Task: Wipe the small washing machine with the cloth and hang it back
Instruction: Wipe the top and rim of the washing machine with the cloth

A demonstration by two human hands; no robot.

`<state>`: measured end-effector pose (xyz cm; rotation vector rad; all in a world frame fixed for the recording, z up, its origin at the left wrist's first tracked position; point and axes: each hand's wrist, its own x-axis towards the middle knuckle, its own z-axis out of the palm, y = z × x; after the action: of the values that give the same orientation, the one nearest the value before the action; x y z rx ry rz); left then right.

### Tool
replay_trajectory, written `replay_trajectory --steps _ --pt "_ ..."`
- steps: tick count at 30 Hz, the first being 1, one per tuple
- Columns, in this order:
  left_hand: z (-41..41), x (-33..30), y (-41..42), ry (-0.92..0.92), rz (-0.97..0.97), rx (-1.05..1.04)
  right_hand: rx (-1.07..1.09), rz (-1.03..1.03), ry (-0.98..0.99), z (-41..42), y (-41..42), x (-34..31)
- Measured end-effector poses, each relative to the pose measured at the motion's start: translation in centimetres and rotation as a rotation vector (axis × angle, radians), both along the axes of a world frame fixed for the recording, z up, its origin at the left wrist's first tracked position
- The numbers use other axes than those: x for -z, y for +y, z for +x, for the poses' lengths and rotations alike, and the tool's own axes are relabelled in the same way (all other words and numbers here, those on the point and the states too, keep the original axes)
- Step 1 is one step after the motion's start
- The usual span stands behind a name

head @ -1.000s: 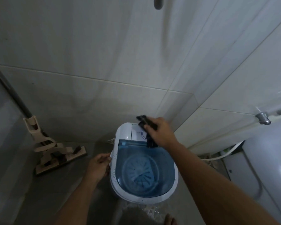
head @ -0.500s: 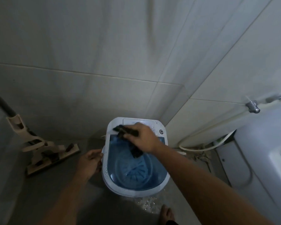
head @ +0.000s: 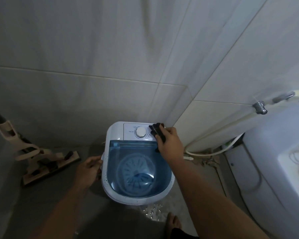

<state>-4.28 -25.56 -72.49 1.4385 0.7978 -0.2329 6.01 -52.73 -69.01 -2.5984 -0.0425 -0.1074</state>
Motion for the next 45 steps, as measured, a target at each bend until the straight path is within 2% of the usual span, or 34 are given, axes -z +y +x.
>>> replay_trajectory --steps 2,4,6,8,10,12,15,17,19,21,23,25,29,33,38,40,42,45 --pt "-0.1 0.0 0.0 -0.002 0.012 0.012 -0.129 0.021 -0.001 -0.8 -0.1 0.2" --pt "-0.2 -0.1 0.0 -0.008 0.025 0.025 -0.214 0.175 0.048 -0.3 -0.7 -0.3" --pt "-0.3 -0.3 0.0 -0.016 0.024 0.028 -0.158 0.227 0.028 1.2 -1.3 -1.0" --pt "-0.3 -0.5 -0.2 -0.018 0.024 0.025 -0.04 0.155 0.012 2.5 -1.4 -1.3" --pt "-0.3 -0.7 -0.2 -0.009 0.033 0.031 0.0 -0.052 0.03 2.9 -0.7 -0.9" --pt "-0.2 -0.8 -0.1 0.01 0.035 0.025 -0.055 -0.264 -0.004 2.1 0.3 -0.2" --pt "-0.1 -1.0 -0.2 0.012 0.02 0.011 -0.156 -0.376 -0.121 -0.2 1.0 0.8" --pt "-0.1 -1.2 -0.4 0.006 0.011 -0.002 -0.22 -0.385 -0.135 -1.3 0.7 1.1" --pt "-0.2 -1.5 -0.7 -0.002 -0.003 -0.019 -0.267 -0.271 -0.072 -1.5 0.2 0.6" --pt "-0.3 -1.9 -0.8 -0.008 0.001 -0.022 -0.224 -0.059 0.006 -0.6 -0.5 -0.4" --pt "-0.3 -1.9 -0.9 -0.008 0.003 -0.022 -0.093 0.049 0.014 0.8 -1.2 -1.3" --pt "-0.3 -1.8 -0.8 -0.002 0.013 -0.014 0.005 0.002 0.013 1.9 -1.7 -1.8" --pt "-0.2 -1.6 -0.5 0.01 0.046 0.004 -0.021 -0.22 0.036 1.4 -0.5 -0.6" --pt "-0.3 -1.6 -0.6 0.004 0.033 -0.005 0.031 -0.261 -0.039 -0.1 0.8 0.4" --pt "-0.2 -1.4 -0.5 0.018 0.037 -0.001 -0.153 -0.39 -0.044 -1.9 1.7 0.5" --pt "-0.2 -1.5 -0.6 0.017 0.032 -0.001 -0.251 -0.402 0.01 -2.7 1.8 0.4" --pt "-0.2 -1.7 -0.6 0.009 0.031 -0.01 -0.325 -0.292 0.103 -2.5 1.3 -0.4" --pt "-0.2 -1.5 -0.4 0.014 0.034 0.01 -0.337 0.071 0.151 -0.7 0.0 -3.3"
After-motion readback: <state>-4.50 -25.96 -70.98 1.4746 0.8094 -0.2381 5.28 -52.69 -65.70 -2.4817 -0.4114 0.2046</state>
